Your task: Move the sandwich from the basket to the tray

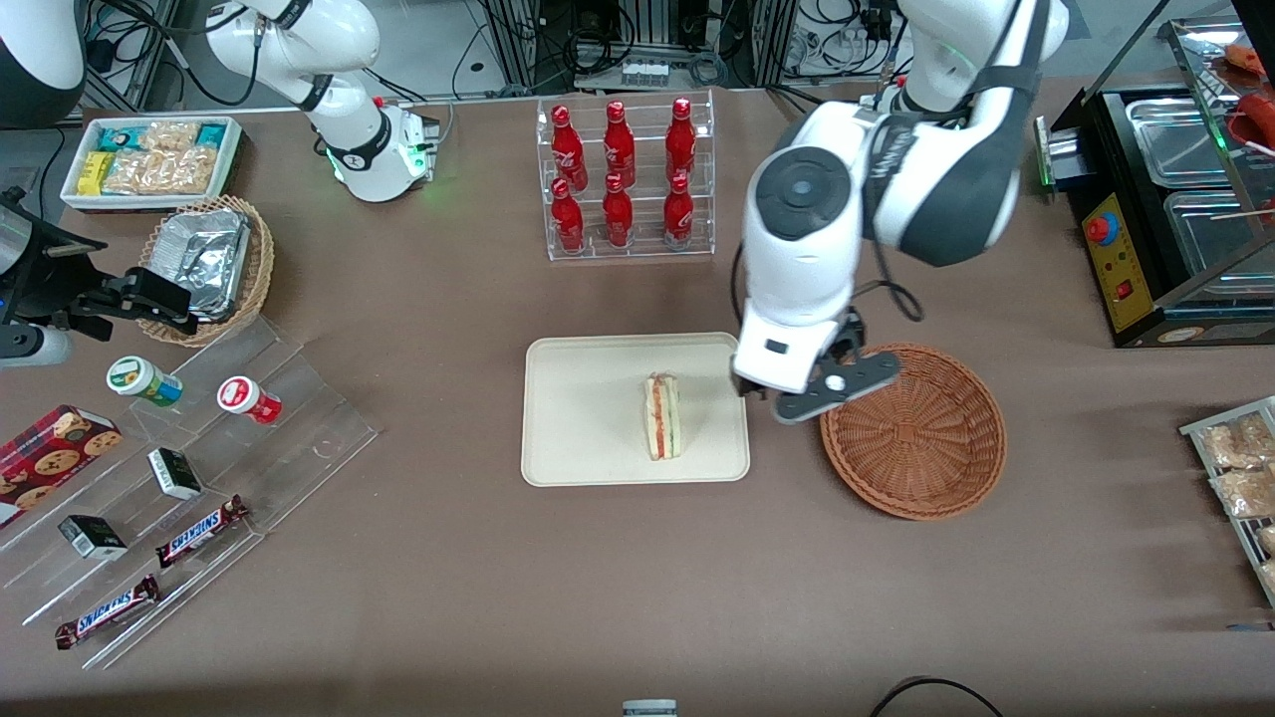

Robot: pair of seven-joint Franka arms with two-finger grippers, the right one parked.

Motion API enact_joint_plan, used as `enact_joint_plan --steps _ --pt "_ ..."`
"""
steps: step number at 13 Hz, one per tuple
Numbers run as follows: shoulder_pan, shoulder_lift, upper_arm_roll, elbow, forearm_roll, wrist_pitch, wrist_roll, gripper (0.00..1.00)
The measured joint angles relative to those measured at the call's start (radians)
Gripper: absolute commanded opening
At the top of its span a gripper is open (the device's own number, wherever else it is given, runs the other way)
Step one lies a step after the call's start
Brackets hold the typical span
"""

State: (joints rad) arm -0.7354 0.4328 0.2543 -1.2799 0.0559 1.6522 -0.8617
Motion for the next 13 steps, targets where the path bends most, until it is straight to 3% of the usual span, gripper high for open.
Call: enact_joint_plan --steps 5,9,13 --pt "0.003 -0.090 0.244 -0.001 -0.162 -0.128 0.332 0.99" --pt "0.008 -0.157 0.381 -0.006 -0.171 -0.213 0.530 0.99" --pt "0.006 -0.181 0.420 -0.009 -0.171 -0.214 0.597 0.99"
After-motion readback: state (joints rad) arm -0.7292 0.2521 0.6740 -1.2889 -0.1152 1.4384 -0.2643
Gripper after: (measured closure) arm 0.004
